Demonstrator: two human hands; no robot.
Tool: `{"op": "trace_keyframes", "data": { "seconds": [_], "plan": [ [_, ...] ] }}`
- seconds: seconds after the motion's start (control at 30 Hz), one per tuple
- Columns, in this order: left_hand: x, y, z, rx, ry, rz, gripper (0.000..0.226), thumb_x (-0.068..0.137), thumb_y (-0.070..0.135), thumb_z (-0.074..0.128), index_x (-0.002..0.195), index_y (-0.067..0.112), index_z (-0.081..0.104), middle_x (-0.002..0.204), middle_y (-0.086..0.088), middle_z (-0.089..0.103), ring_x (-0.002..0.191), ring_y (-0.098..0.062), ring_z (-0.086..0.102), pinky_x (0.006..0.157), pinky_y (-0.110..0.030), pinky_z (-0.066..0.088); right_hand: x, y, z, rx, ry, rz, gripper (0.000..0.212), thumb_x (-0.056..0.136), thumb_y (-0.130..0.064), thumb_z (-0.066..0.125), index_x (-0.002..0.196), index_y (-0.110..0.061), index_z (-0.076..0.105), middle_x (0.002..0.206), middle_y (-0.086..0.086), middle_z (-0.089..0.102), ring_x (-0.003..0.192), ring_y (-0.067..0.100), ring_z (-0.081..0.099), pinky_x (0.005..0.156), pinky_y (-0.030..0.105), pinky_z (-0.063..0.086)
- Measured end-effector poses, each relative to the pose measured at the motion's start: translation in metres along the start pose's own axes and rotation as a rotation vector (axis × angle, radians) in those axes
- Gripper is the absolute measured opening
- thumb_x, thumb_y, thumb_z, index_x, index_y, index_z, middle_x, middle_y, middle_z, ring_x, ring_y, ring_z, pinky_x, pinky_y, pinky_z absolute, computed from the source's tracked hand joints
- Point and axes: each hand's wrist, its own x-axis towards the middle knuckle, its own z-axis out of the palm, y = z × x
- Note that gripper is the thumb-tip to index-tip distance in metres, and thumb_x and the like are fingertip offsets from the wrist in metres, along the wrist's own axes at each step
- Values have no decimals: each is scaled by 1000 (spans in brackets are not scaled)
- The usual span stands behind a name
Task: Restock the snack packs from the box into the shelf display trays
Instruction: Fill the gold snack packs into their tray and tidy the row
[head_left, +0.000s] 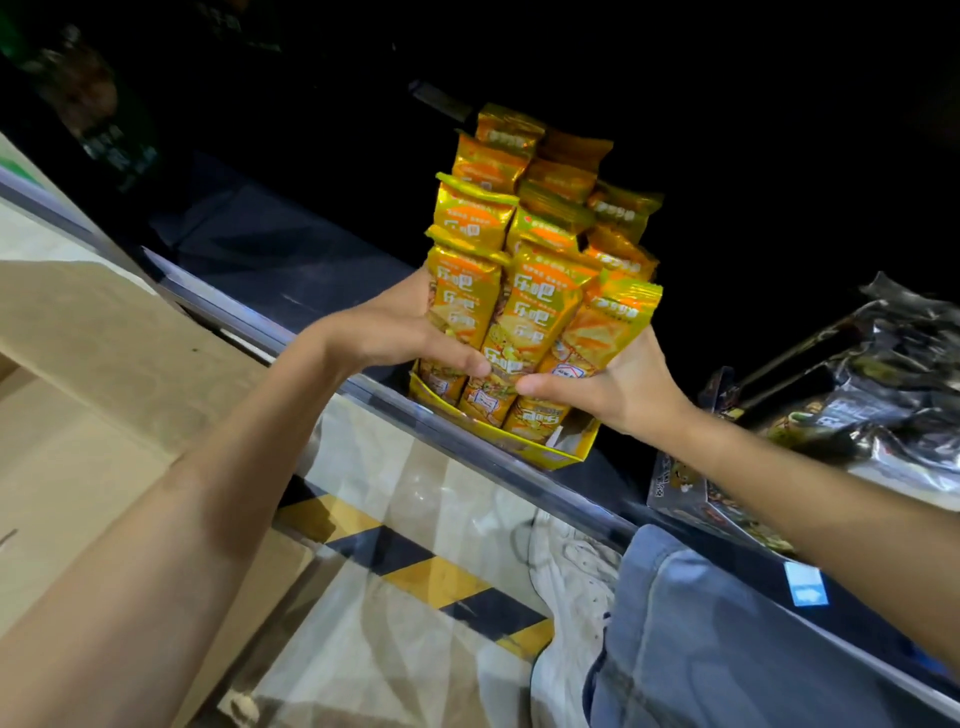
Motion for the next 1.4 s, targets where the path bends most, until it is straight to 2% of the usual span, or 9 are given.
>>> {"op": "trace_keyframes", "data": {
  "seconds": [0.1, 0.27, 0.53, 0.77, 1.0, 1.1, 1.2, 1.3, 1.4],
  "plan": [
    [3, -1, -1, 26, 27, 0, 98, 53, 23, 86, 137, 13, 38, 124, 3, 61, 109, -6, 62, 82, -20, 54, -3, 5, -1, 14, -32, 83, 57, 53, -43, 82, 102, -45, 51, 107, -25, 59, 102, -13, 57, 93, 11, 44],
    [4, 3, -1, 44, -46, -49, 97, 53, 25, 85, 137, 16, 38, 125, 4, 62, 109, -9, 63, 85, -26, 54, -6, 5, -1, 43, 2, 160, 49, 51, -43, 79, 94, -44, 54, 103, -24, 62, 100, -12, 58, 88, 12, 46],
    [-8, 0, -5, -20, -13, 64, 102, 52, 36, 89, 138, 11, 38, 128, -2, 61, 116, -17, 60, 90, -34, 53, -17, 6, 3, 59, 102, 190, 64, 48, -51, 87, 103, -36, 57, 112, -3, 68, 106, 9, 65, 92, 40, 53],
    [-4, -8, -1, 30, -7, 37, 94, 56, 24, 89, 136, 21, 39, 124, 6, 61, 113, -11, 61, 89, -33, 54, -14, 7, -1, -134, 75, 298, 54, 57, -26, 89, 101, -24, 57, 104, -5, 67, 99, 9, 64, 88, 28, 51],
    [-1, -8, -1, 103, 1, 48, 85, 58, 17, 81, 129, 30, 36, 116, 17, 59, 105, 4, 61, 81, -17, 54, -11, 11, 1, -167, 110, 407, 53, 59, -29, 88, 102, -12, 64, 100, -2, 70, 94, 14, 66, 80, 27, 51],
    [-1, -9, -1, 94, 21, 46, 80, 66, 6, 80, 127, 32, 35, 112, 20, 58, 99, 12, 60, 74, -10, 52, -12, 9, 2, -201, 115, 414, 47, 60, -30, 88, 95, -21, 57, 93, -8, 63, 86, 5, 60, 68, 15, 43],
    [-1, -11, -1, 94, 12, 48, 77, 68, 4, 79, 126, 33, 37, 112, 19, 59, 99, 10, 61, 74, -11, 52, -16, 5, 4, -184, 85, 387, 66, 51, -28, 91, 96, -28, 42, 96, -12, 56, 91, 2, 55, 73, 6, 41],
    [0, -11, -3, 95, -18, 31, 78, 65, 8, 81, 126, 34, 39, 114, 17, 60, 103, 2, 62, 79, -18, 54, -20, 4, 11, -196, 91, 418, 102, 41, -39, 91, 123, -13, 36, 120, 0, 53, 114, 13, 51, 95, 25, 42],
    [3, -8, -9, 94, -46, -5, 73, 58, 15, 83, 117, 39, 46, 114, 17, 61, 105, -2, 62, 84, -23, 53, -18, 3, 17, -206, 155, 436, 99, 49, -31, 92, 127, -10, 34, 114, -5, 48, 104, 5, 44, 81, 13, 34]
  ]
}}
